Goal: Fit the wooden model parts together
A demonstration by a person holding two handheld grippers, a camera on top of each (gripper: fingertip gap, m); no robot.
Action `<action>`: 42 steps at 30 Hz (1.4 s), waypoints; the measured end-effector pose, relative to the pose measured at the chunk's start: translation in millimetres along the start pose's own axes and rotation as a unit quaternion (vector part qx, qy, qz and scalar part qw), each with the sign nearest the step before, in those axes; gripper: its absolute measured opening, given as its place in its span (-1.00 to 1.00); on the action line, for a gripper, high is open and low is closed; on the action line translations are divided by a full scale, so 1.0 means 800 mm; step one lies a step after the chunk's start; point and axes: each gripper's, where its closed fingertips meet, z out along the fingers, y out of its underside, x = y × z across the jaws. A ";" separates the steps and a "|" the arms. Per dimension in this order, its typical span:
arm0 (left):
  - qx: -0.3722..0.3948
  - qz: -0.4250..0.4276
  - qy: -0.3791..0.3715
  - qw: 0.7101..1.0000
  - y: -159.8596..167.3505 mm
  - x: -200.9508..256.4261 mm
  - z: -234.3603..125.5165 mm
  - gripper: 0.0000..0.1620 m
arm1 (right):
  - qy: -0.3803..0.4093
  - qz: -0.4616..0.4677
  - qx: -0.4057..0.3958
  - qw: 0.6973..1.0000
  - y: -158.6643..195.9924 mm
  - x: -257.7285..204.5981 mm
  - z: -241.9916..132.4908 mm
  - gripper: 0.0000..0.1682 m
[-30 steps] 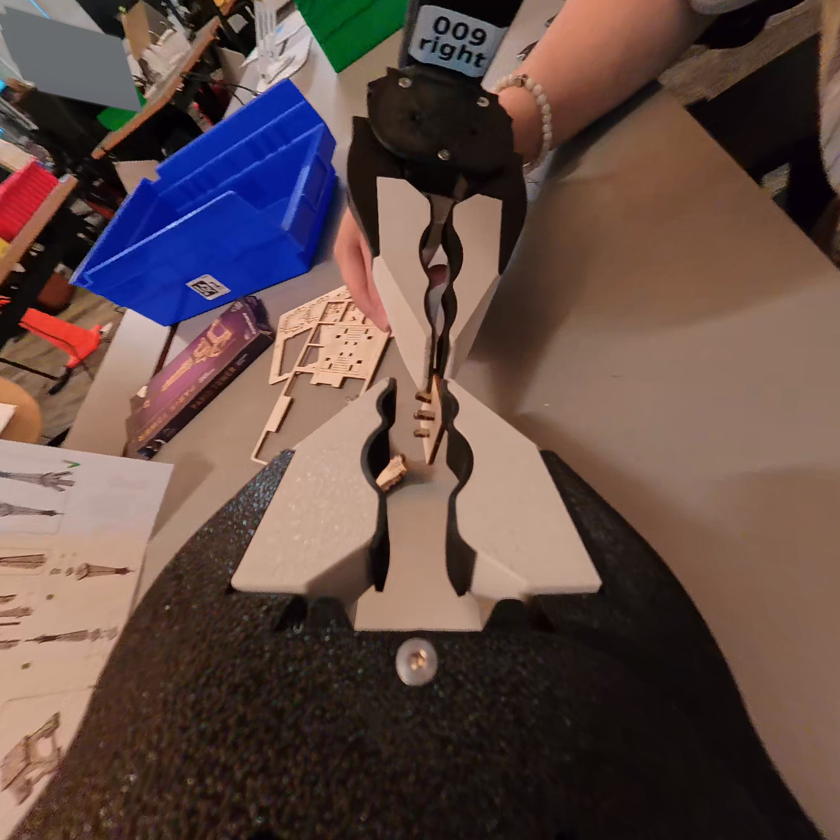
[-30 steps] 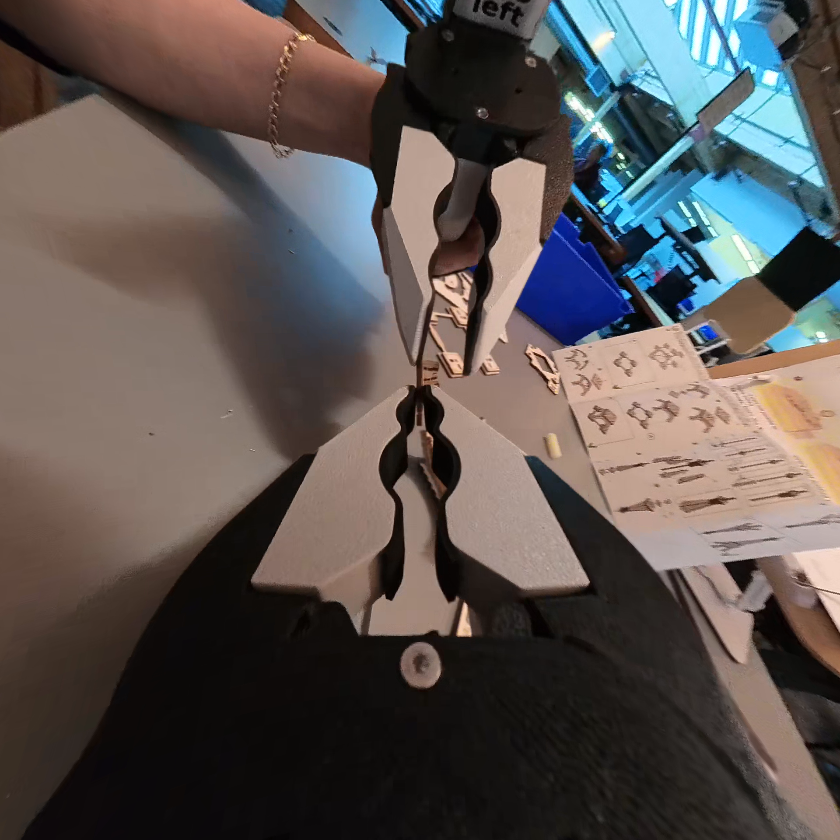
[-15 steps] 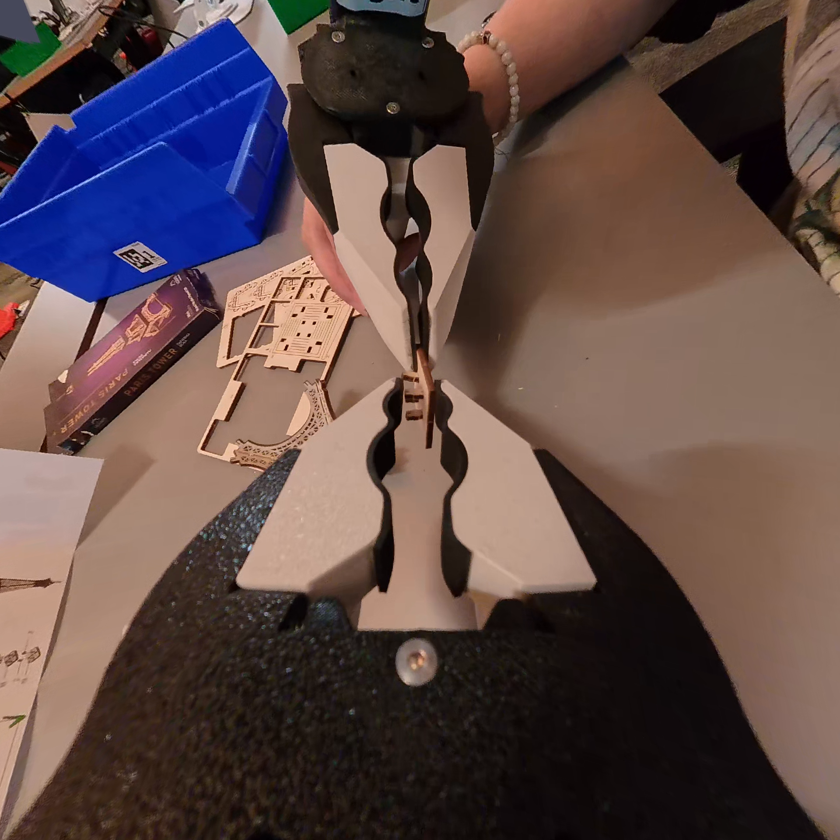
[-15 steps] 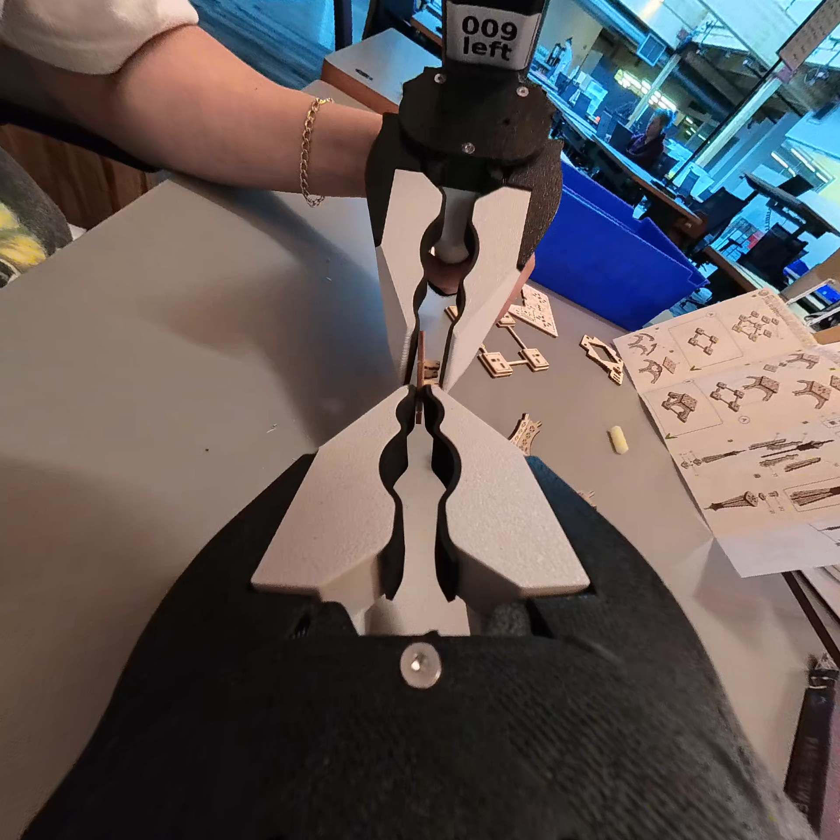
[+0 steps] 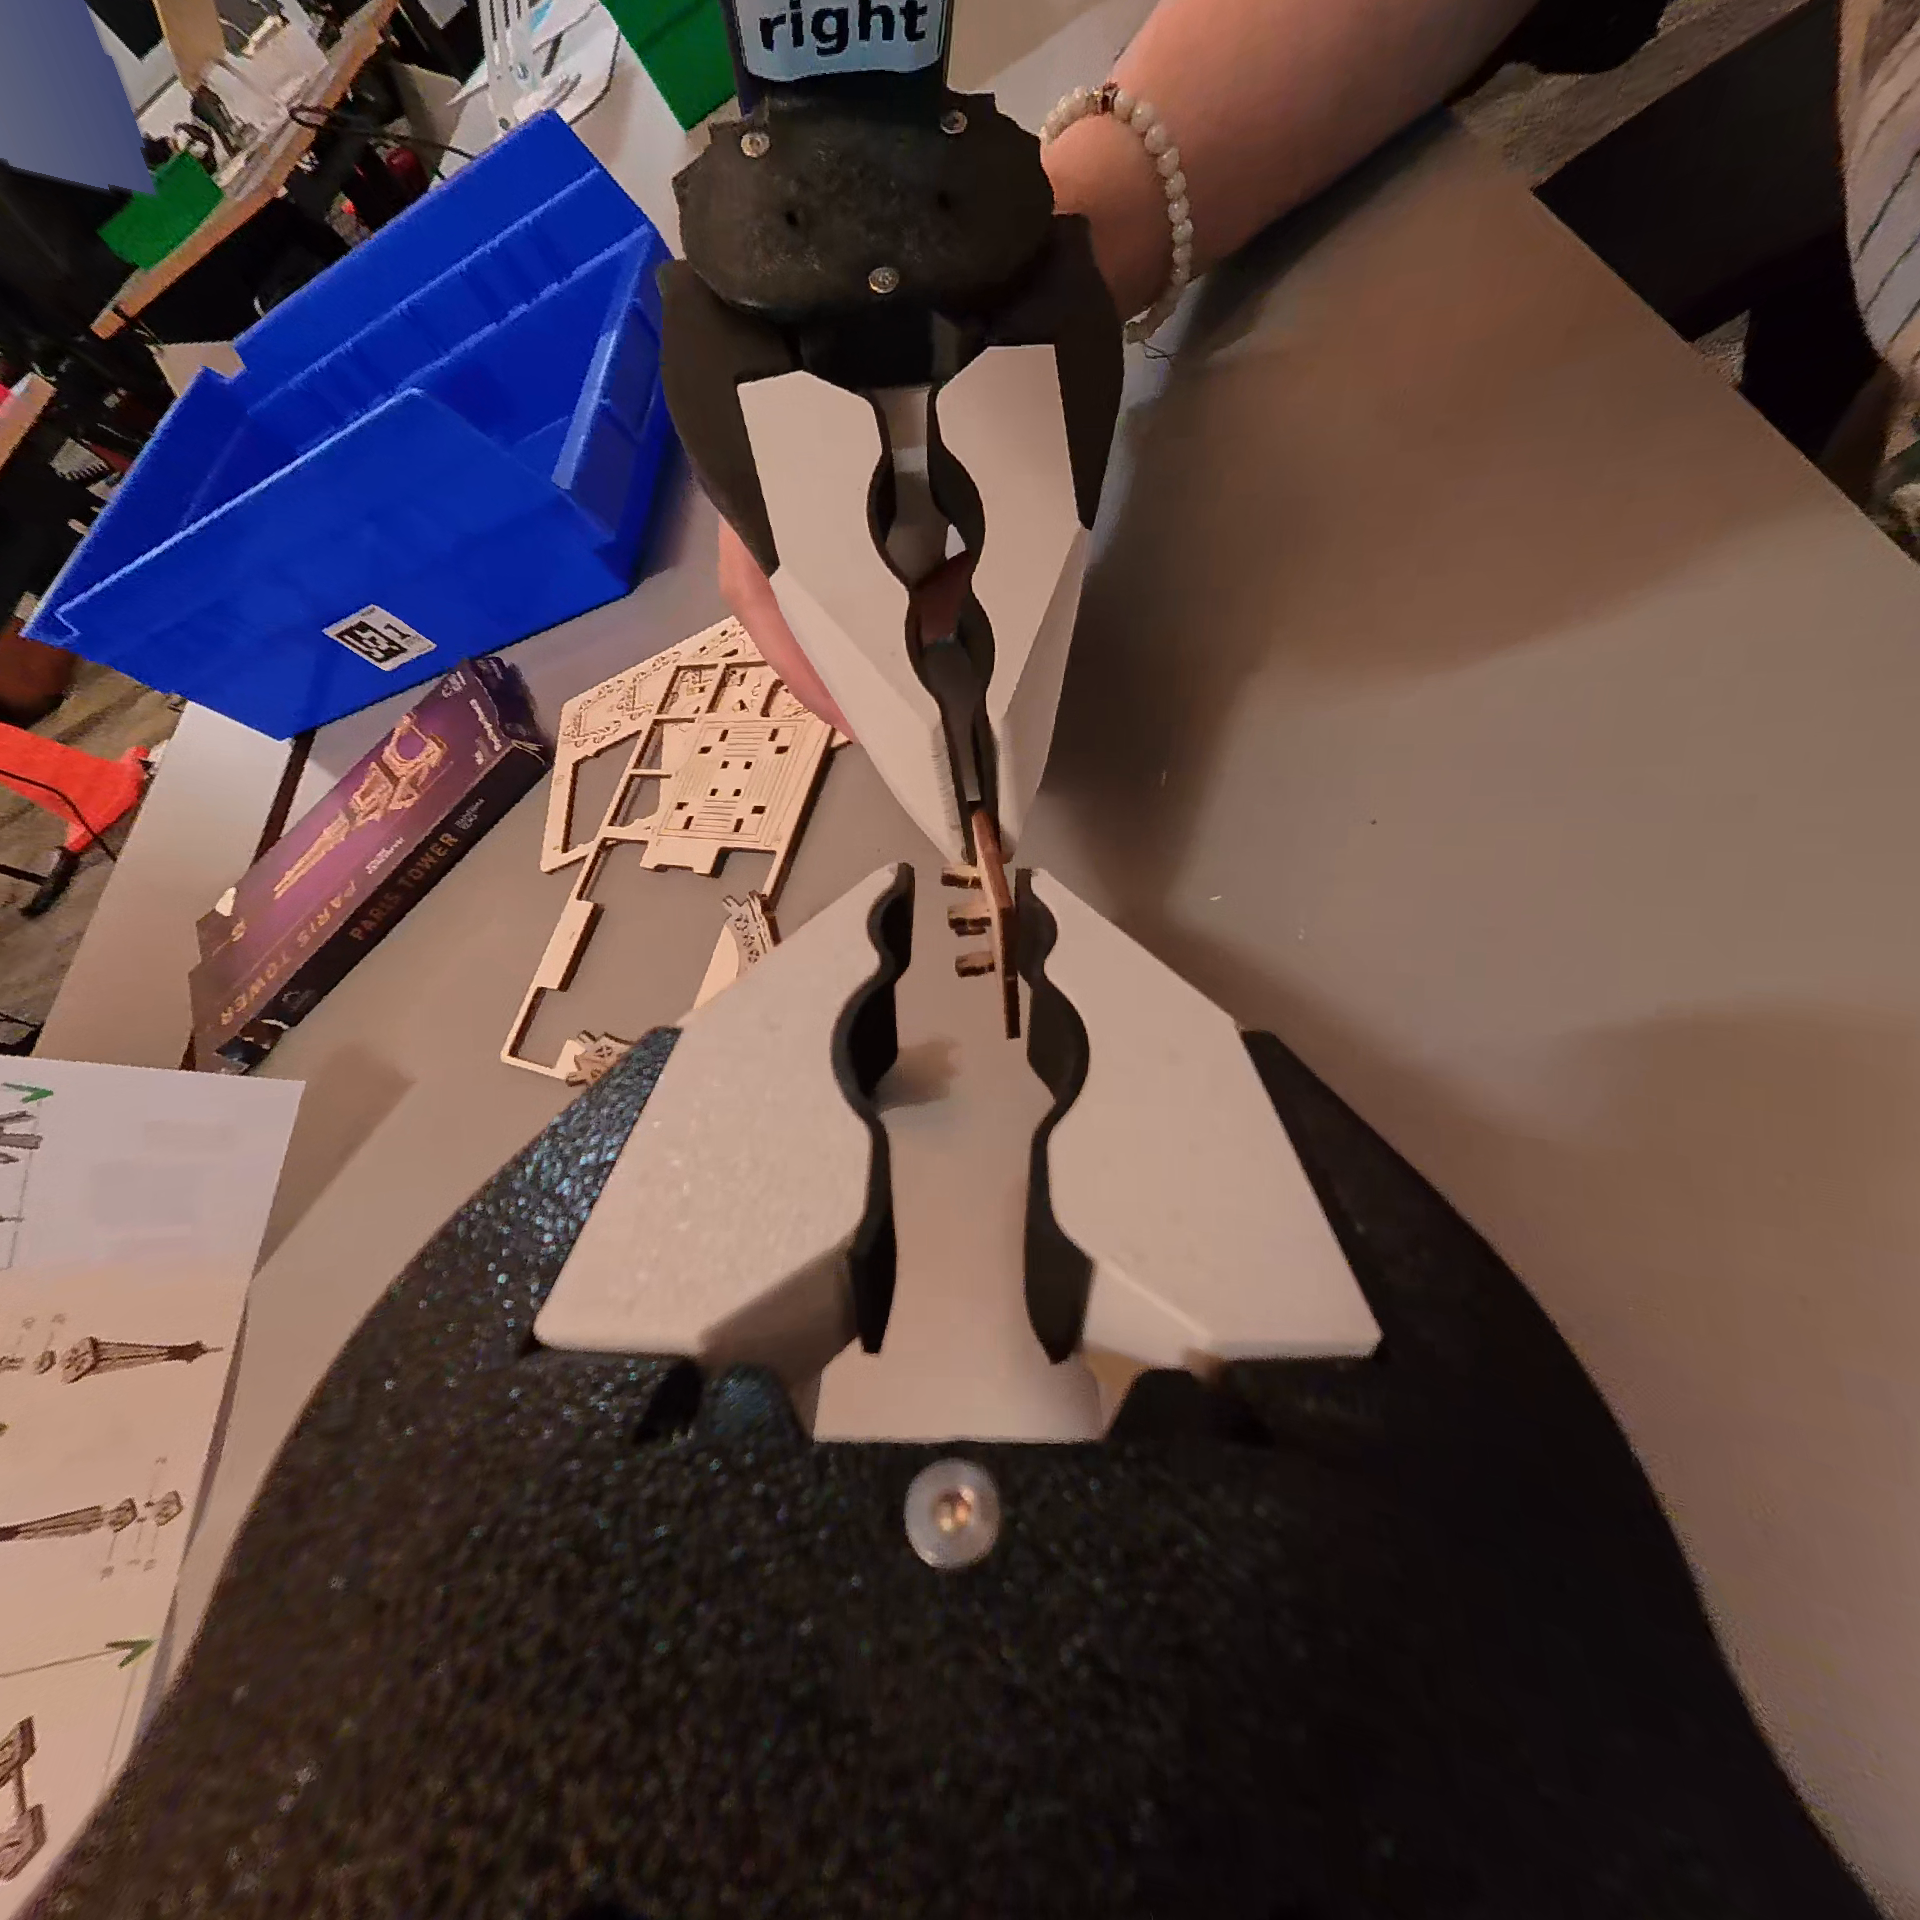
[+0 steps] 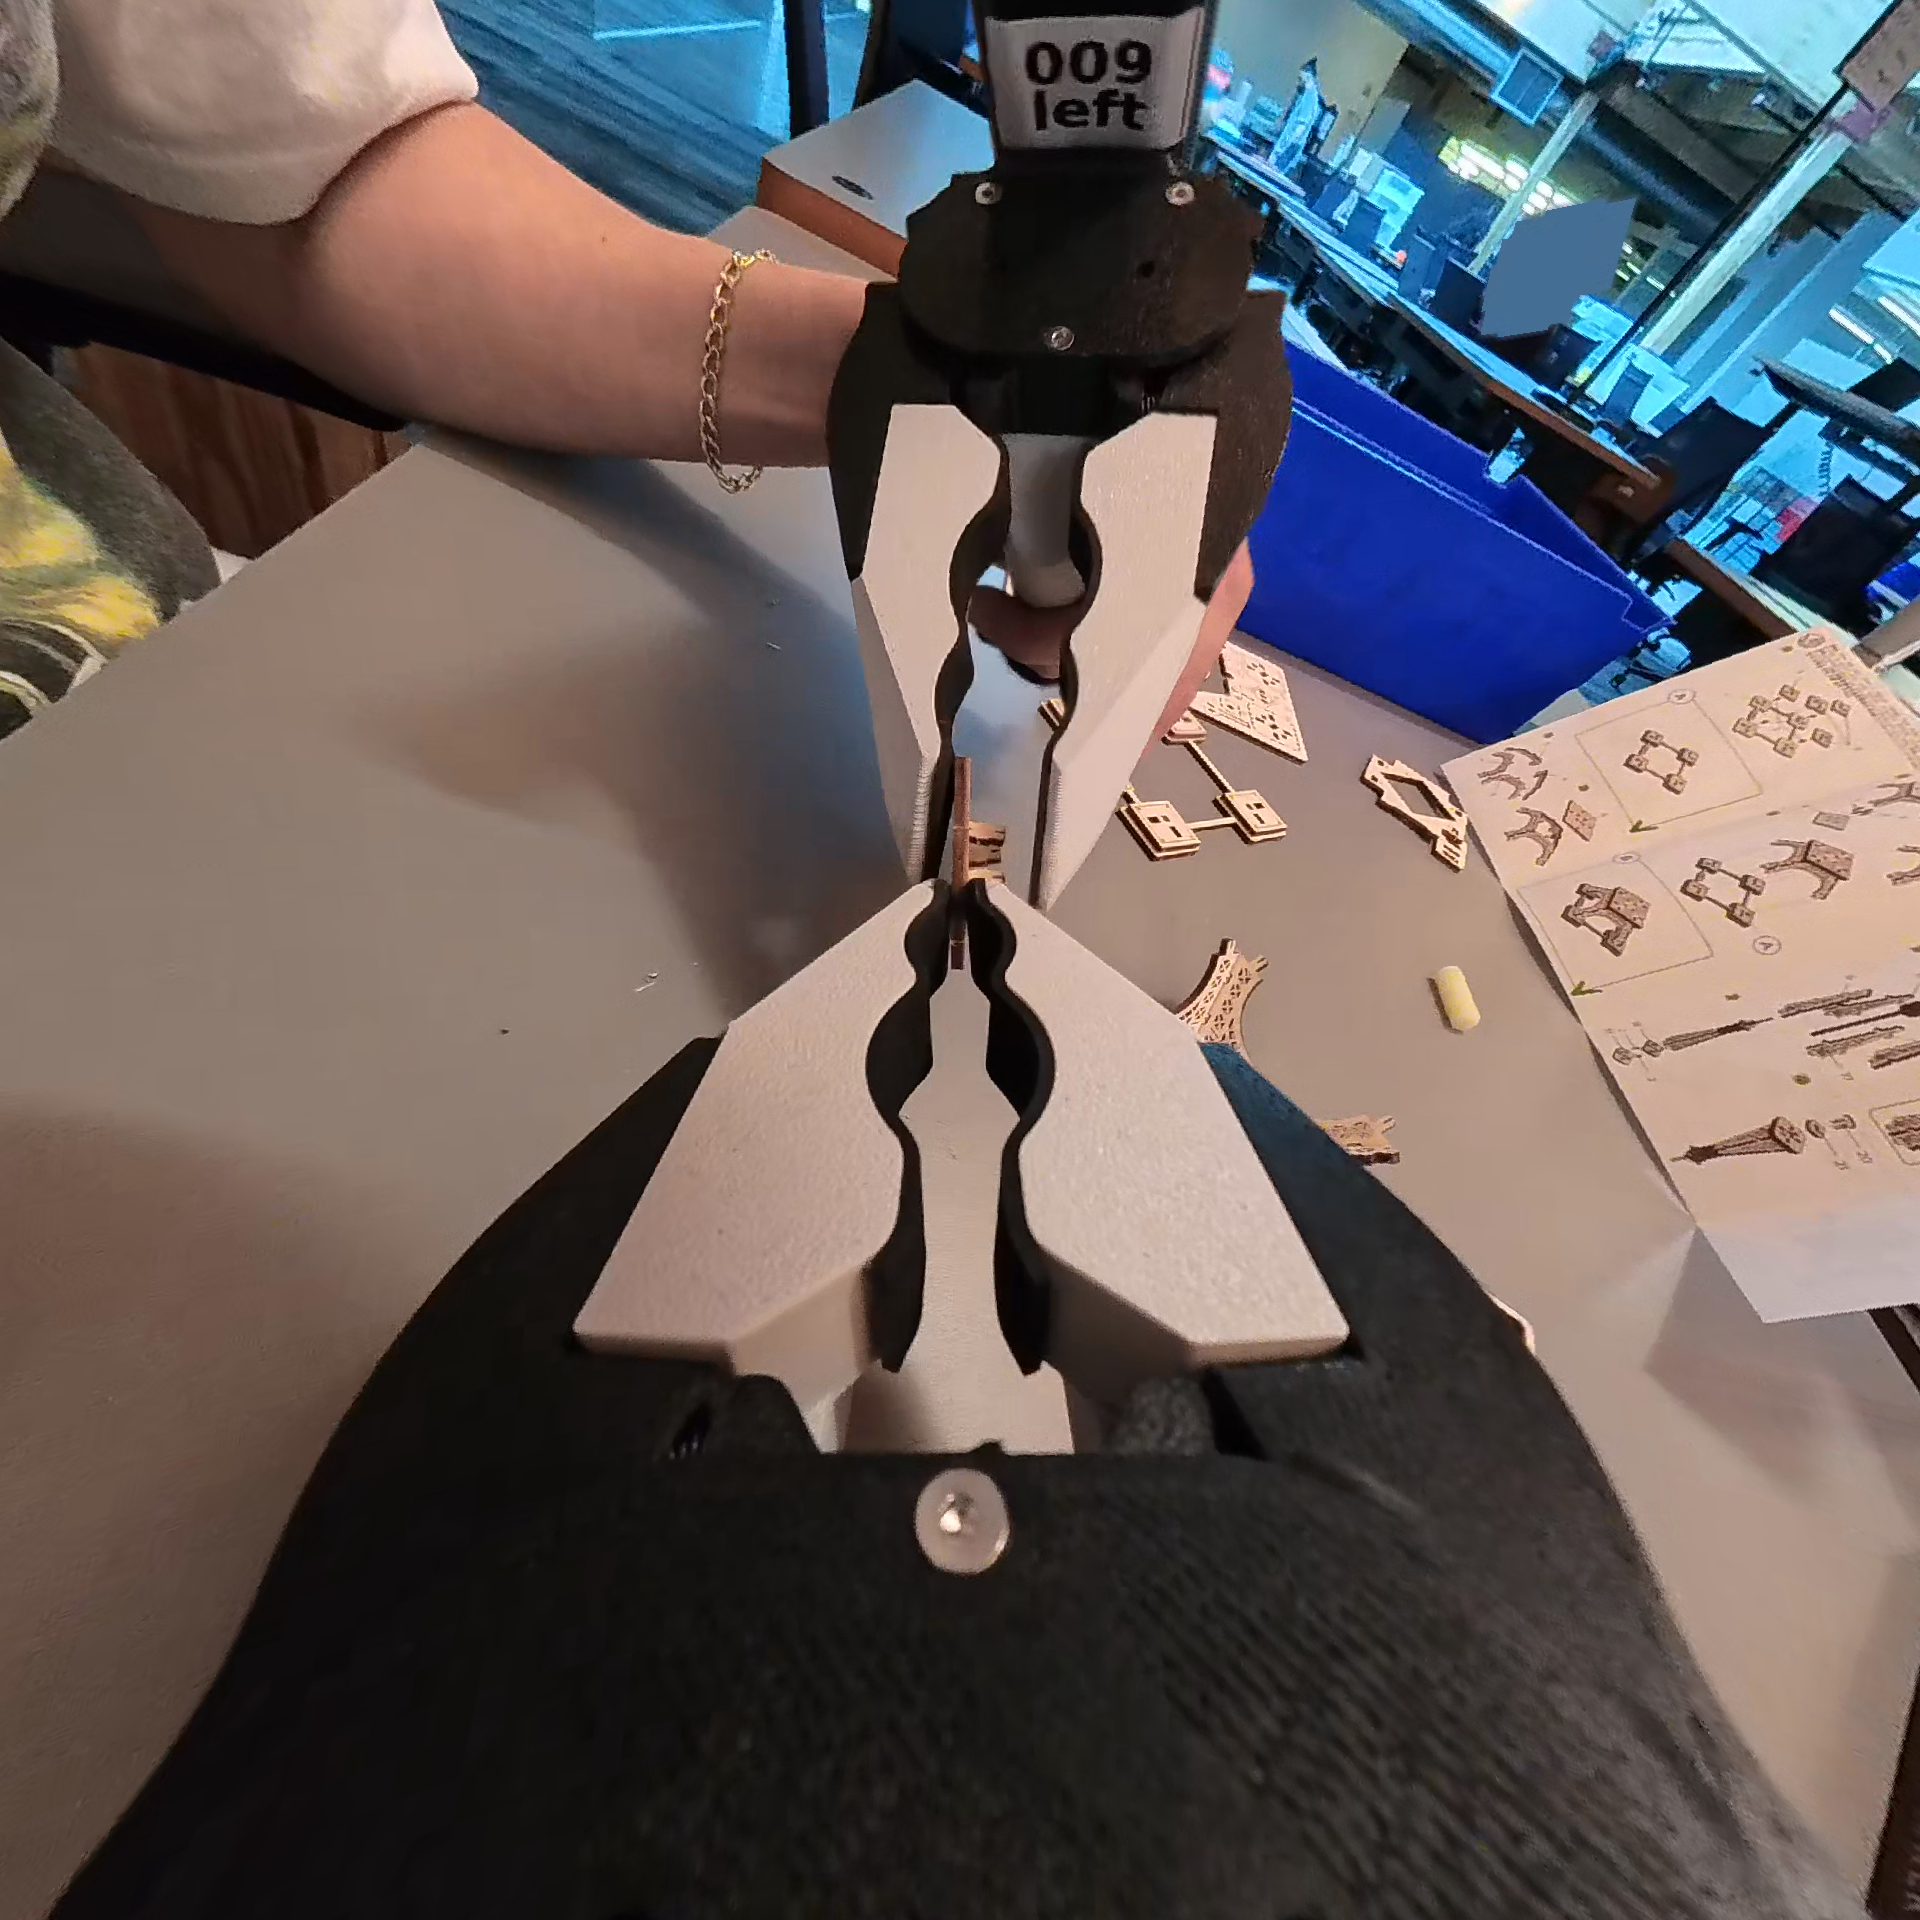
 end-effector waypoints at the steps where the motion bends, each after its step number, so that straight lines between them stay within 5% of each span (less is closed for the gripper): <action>1: 0.000 0.003 -0.001 1.000 0.000 0.000 0.000 -0.81 | 0.000 0.002 0.001 1.000 0.000 0.000 0.000 -1.00; 42: 0.005 -0.046 0.022 0.999 -0.001 0.003 -0.001 -0.82 | 0.002 0.026 -0.001 1.000 0.000 0.004 0.000 -0.99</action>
